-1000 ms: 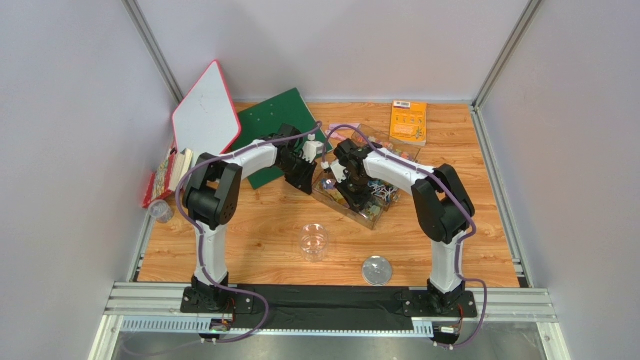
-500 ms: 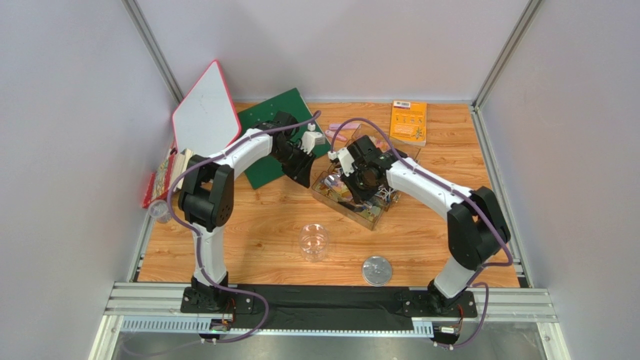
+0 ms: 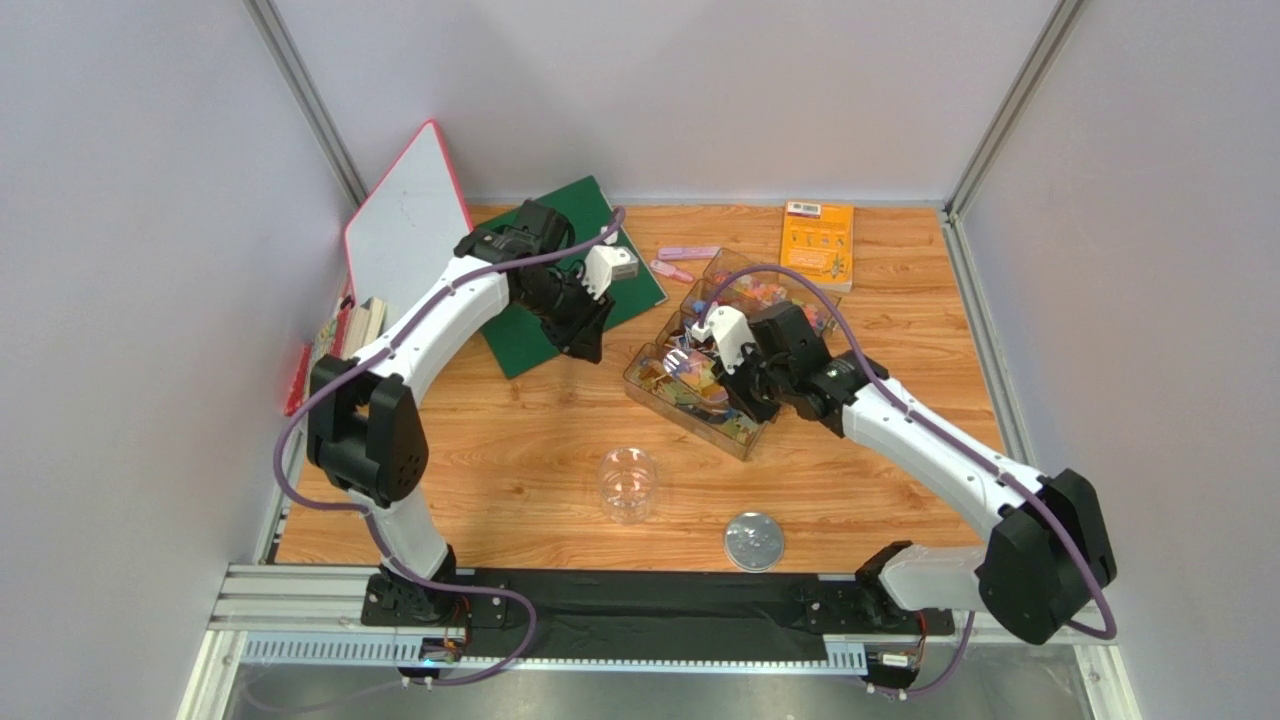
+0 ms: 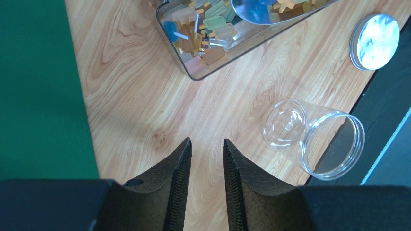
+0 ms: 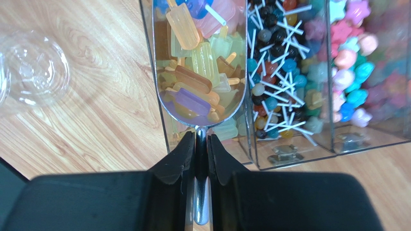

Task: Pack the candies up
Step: Place the fake candies in the packing bottle.

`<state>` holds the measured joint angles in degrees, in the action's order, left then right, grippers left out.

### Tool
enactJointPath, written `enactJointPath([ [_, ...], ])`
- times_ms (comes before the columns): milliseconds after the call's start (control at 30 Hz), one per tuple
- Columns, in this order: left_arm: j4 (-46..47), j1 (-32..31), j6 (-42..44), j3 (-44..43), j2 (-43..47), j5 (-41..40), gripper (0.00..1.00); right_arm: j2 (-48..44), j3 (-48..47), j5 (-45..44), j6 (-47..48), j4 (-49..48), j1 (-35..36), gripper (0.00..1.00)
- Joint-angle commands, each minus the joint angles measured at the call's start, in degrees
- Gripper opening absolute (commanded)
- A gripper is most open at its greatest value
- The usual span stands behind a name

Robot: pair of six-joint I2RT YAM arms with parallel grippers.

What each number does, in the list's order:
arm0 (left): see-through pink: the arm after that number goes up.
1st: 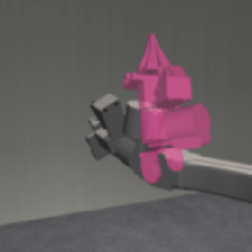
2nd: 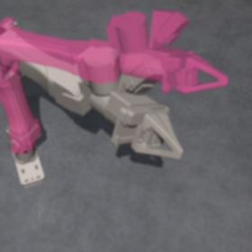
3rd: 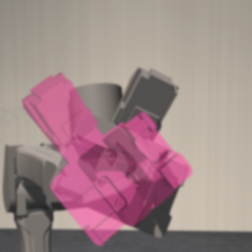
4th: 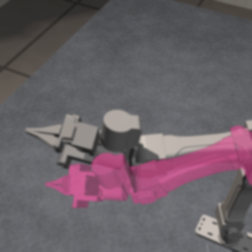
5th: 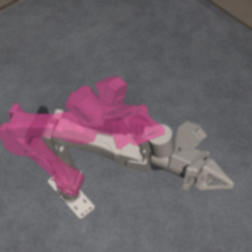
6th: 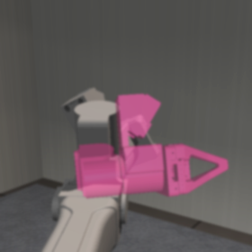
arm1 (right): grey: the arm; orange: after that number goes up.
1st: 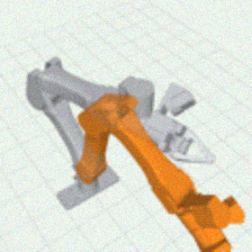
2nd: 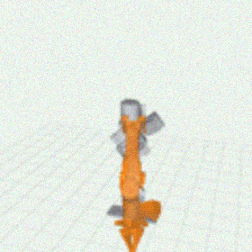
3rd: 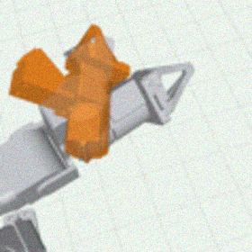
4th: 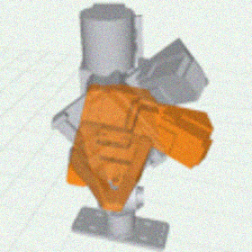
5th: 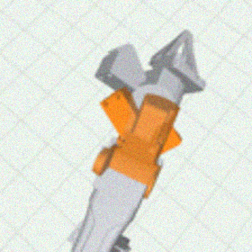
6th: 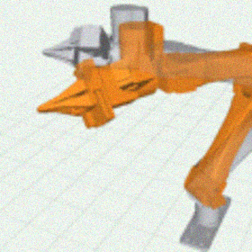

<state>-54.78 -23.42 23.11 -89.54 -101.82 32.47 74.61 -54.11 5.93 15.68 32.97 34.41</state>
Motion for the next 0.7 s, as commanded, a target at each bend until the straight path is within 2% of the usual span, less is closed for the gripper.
enactJointPath([
  [0, -3.4, 0.39, 4.13, 0.94, 5.31, -2.14, 0.38, -7.09, -0.91, 6.43, 10.58, -3.03, -0.14, 0.0],
  [67, -3.31, 0.31, 4.05, 2.52, 7.15, -2.58, 0.38, -8.6, -2.48, 11.0, 17.06, 0.06, -0.05, 0.0],
  [267, -2.96, 0.39, 4.4, 6.13, 11.2, -4.6, 0.38, -11.15, -6.7, 15.94, 29.72, 13.16, 1.27, 0.0],
  [500, -2.61, 0.48, 5.19, 9.29, 15.86, -8.12, 0.38, -6.5, -12.94, 15.25, 34.58, 24.31, 4.87, 0.0],
  [667, -1.56, 0.83, 5.36, 11.84, 18.67, -9.26, 0.38, -3.43, -16.73, 11.3, 38.1, 27.49, 9.0, 0.0],
])
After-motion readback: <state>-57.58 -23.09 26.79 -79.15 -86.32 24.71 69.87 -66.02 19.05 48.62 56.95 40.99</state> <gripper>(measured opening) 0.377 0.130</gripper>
